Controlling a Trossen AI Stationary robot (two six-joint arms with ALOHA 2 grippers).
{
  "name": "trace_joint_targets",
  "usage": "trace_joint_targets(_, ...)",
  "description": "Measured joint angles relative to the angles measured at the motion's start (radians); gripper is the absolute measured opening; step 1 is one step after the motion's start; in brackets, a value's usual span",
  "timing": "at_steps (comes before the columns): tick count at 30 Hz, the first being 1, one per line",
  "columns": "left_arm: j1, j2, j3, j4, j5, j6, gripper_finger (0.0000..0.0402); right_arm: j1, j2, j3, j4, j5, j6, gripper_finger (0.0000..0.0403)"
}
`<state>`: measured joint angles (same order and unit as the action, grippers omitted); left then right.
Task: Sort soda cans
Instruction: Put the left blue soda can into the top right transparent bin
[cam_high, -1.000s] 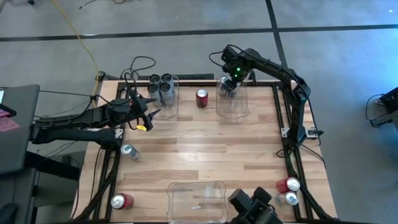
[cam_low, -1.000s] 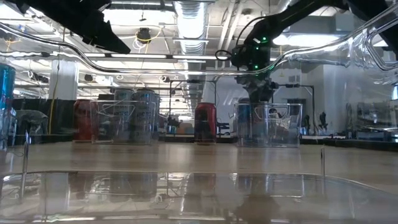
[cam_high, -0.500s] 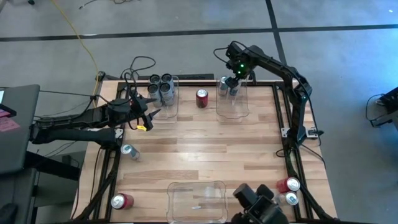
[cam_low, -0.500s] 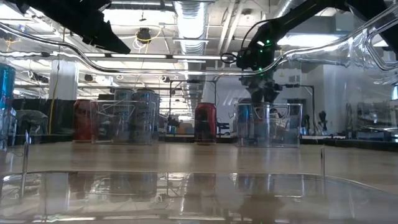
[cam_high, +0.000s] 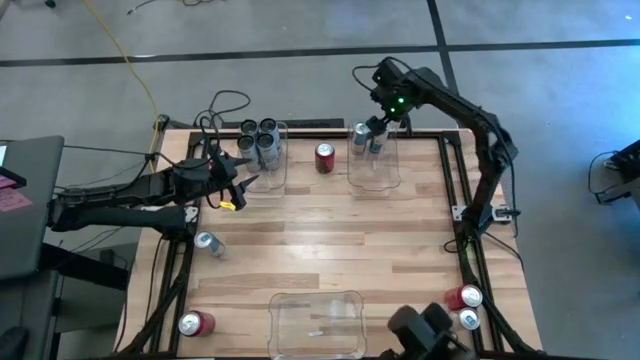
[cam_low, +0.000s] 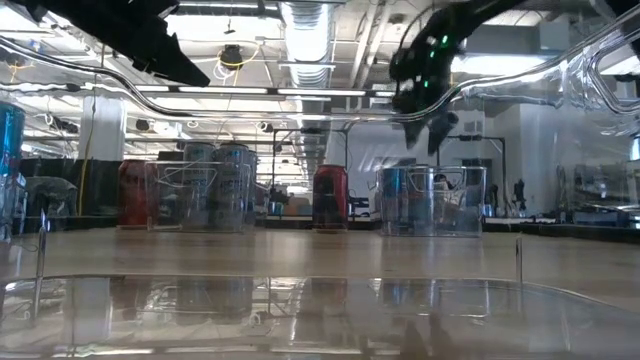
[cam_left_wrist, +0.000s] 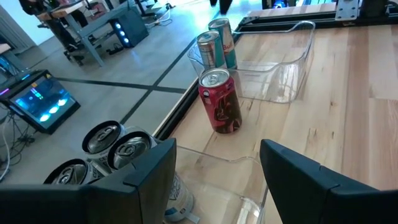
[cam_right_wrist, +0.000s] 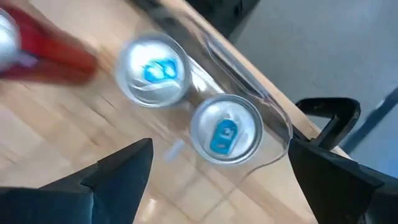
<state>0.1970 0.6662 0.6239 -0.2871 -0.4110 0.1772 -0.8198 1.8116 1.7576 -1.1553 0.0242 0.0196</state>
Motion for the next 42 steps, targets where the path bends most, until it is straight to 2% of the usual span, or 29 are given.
trace_joint_targets(6,0.000,0.000,0.000,-0.035,0.000,0.015,0.0229,0.079,-0.118,0.000,0.037,0.014,0.120,0.0389)
trace_joint_targets(11,0.000,-0.006,0.008,-0.101,0.001,-0.038,0.0229,0.225,-0.230,-0.079,0.138,0.101,0.152,0.0381)
trace_joint_targets(16,-0.025,-0.031,0.058,-0.179,0.026,-0.144,0.0229,0.373,-0.331,-0.286,0.375,0.113,0.187,0.0380)
trace_joint_targets(19,-0.061,-0.050,0.063,-0.195,0.050,-0.155,0.0229,0.463,-0.377,-0.423,0.546,0.114,0.193,0.0380)
trace_joint_targets(23,-0.118,-0.072,0.063,-0.221,0.049,-0.206,0.0229,0.575,-0.413,-0.602,0.902,0.114,0.185,0.0380)
trace_joint_targets(26,-0.159,-0.081,0.063,-0.267,0.016,-0.303,0.0227,0.640,-0.402,-0.702,1.177,0.110,0.152,0.0379)
trace_joint_targets(30,-0.197,-0.080,0.063,-0.407,-0.031,-0.491,0.0216,0.703,-0.386,-0.749,1.381,0.108,0.081,0.0379)
trace_joint_targets(32,-0.207,-0.078,0.071,-0.518,0.020,-0.614,0.0208,0.725,-0.386,-0.750,1.419,0.108,0.042,0.0379)
trace_joint_targets(35,-0.222,-0.077,0.077,-0.641,0.244,-0.781,0.0201,0.741,-0.393,-0.737,1.415,0.101,0.014,0.0379)
trace_joint_targets(37,-0.233,-0.077,0.077,-0.658,0.384,-0.855,0.0200,0.742,-0.405,-0.737,1.396,0.101,0.008,0.0379)
trace_joint_targets(39,-0.243,-0.077,0.088,-0.681,0.456,-0.898,0.0199,0.742,-0.419,-0.736,1.369,0.102,0.008,0.0379)
trace_joint_targets(42,-0.251,-0.075,0.135,-0.738,0.485,-0.944,0.0199,0.741,-0.421,-0.737,1.375,0.102,0.005,0.0379)
